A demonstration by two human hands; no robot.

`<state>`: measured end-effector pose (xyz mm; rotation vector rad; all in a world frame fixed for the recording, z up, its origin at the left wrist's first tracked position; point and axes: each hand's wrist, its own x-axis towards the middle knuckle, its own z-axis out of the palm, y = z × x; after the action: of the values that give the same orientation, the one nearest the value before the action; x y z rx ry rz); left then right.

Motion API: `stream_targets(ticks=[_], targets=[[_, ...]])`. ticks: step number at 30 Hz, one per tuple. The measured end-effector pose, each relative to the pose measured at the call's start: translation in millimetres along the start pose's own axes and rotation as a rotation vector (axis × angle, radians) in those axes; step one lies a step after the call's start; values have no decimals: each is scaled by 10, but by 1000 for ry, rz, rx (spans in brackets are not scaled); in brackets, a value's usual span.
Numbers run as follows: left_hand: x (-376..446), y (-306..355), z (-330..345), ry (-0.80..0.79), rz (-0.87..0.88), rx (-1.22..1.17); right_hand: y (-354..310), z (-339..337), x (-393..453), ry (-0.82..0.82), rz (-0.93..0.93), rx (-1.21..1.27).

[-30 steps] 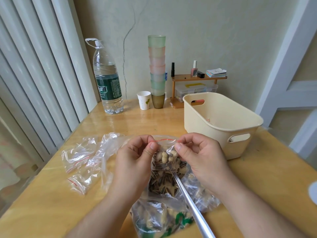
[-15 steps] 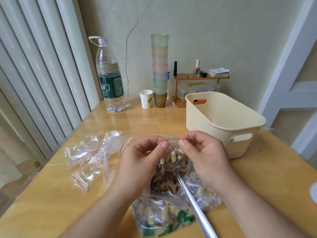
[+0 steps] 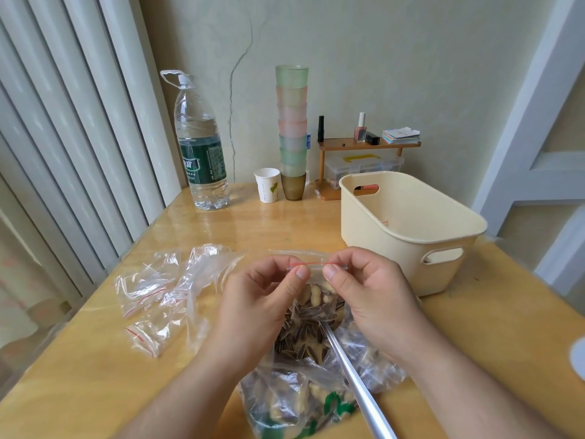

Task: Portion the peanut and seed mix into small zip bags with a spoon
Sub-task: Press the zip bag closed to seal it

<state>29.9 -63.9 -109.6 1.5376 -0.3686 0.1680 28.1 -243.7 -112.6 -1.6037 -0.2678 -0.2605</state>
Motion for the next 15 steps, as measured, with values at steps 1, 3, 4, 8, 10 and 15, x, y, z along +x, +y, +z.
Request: stream_targets(ticks=[1,3,4,8,10,15], targets=[[4,-3,0,-8,6,-9,-4,10,1,-2,15,32],[5,-13,-2,-31,5,-27,-8,33,2,-3,54,96],[3,-17,0,-39,0,-37,-3,40,1,2,67,111],[-2,-15,11,-10,4,-71,1,46,-12,2,77,109],[0,-12,20,16,2,-88,17,42,-23,-6,69,74],[-21,-35,29,8,11,-56,58,63,-31,-26,31,-3]])
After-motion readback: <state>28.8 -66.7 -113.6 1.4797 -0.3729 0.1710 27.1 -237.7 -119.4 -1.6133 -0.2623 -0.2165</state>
